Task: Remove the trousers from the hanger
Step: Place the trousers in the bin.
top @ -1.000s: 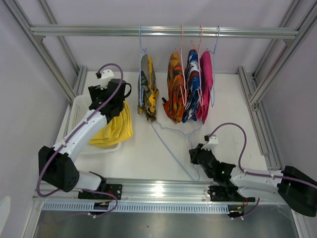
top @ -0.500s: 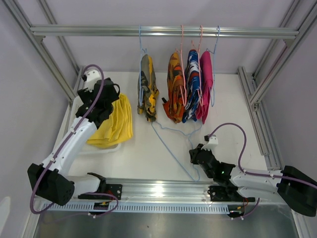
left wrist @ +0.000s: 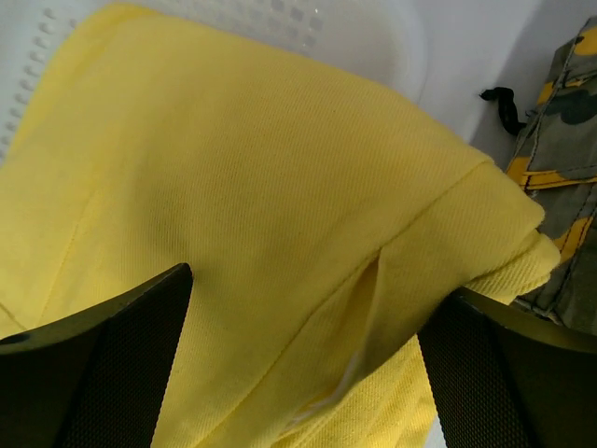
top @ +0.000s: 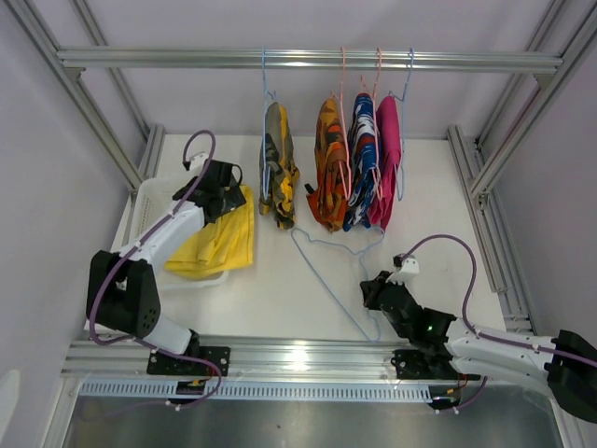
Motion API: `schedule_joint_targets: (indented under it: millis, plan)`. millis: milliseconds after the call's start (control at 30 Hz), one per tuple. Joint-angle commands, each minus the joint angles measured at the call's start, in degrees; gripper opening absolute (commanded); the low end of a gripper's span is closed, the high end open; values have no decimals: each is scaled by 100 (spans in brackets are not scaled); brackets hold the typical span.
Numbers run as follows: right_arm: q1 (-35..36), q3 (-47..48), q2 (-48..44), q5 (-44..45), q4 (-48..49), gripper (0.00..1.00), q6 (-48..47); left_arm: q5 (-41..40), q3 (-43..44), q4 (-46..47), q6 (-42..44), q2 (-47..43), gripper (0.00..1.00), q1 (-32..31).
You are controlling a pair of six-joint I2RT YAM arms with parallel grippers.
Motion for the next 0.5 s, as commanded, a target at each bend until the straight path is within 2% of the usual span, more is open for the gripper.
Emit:
schedule_joint_targets:
  millis: [0,233,467]
  plan:
    - [24,26,-349,264,-311,0,66,528,-197,223,-293,-38,99,28]
    - [190,360,-824,404,-919,0,-101,546,-163,-58,-188,-924,99,28]
    - [1034,975,-1247,773,-1244,0,-1110,976,22,-436,102,-1866,100,10]
